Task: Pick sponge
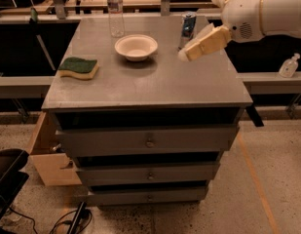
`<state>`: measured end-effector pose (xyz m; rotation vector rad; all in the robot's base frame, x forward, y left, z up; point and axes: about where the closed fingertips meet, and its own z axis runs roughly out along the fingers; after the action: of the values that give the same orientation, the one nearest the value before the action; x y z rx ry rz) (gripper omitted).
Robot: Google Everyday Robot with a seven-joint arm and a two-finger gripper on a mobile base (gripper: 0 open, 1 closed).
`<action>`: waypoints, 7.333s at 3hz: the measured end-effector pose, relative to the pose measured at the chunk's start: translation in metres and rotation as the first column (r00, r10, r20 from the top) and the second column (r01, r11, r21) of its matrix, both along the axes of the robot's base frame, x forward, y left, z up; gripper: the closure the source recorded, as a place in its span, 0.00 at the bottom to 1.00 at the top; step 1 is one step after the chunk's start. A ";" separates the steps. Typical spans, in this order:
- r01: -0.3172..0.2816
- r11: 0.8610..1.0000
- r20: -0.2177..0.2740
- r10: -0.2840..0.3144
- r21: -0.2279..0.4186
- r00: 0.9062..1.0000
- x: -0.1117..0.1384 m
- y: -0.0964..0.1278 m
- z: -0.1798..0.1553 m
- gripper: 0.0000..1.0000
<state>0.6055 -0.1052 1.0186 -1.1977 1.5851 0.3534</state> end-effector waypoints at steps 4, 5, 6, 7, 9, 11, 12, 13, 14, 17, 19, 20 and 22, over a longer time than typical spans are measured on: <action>-0.099 0.994 0.018 0.098 0.053 0.995 0.034 0.075 0.005 0.00; -0.216 0.976 -0.041 0.217 0.019 0.975 0.062 0.147 -0.029 0.00; -0.272 0.962 -0.085 0.272 0.021 0.958 0.074 0.190 -0.056 0.00; -0.301 0.953 -0.108 0.303 0.035 0.947 0.077 0.220 -0.078 0.00; -0.319 0.946 -0.166 0.325 0.062 0.931 0.083 0.265 -0.126 0.00; -0.351 0.932 -0.187 0.362 0.089 0.913 0.087 0.301 -0.147 0.00; -0.357 0.929 -0.221 0.370 0.099 0.902 0.092 0.314 -0.166 0.00; -0.355 0.929 -0.246 0.369 0.102 0.896 0.093 0.318 -0.182 0.19; -0.331 0.936 -0.258 0.352 0.123 0.900 0.090 0.317 -0.192 0.42; -0.332 0.935 -0.259 0.353 0.123 0.899 0.090 0.318 -0.190 1.00; -0.362 0.923 -0.220 0.384 0.134 0.897 0.085 0.307 -0.168 1.00; -0.390 0.911 -0.159 0.408 0.130 0.899 0.072 0.269 -0.122 1.00; -0.458 0.881 -0.092 0.469 0.114 0.879 0.042 0.173 -0.039 1.00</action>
Offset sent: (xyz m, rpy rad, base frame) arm 0.0102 0.0227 0.0170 0.1044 -0.0308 0.0055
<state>0.6477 0.0678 0.9796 -1.5066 1.3464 0.8106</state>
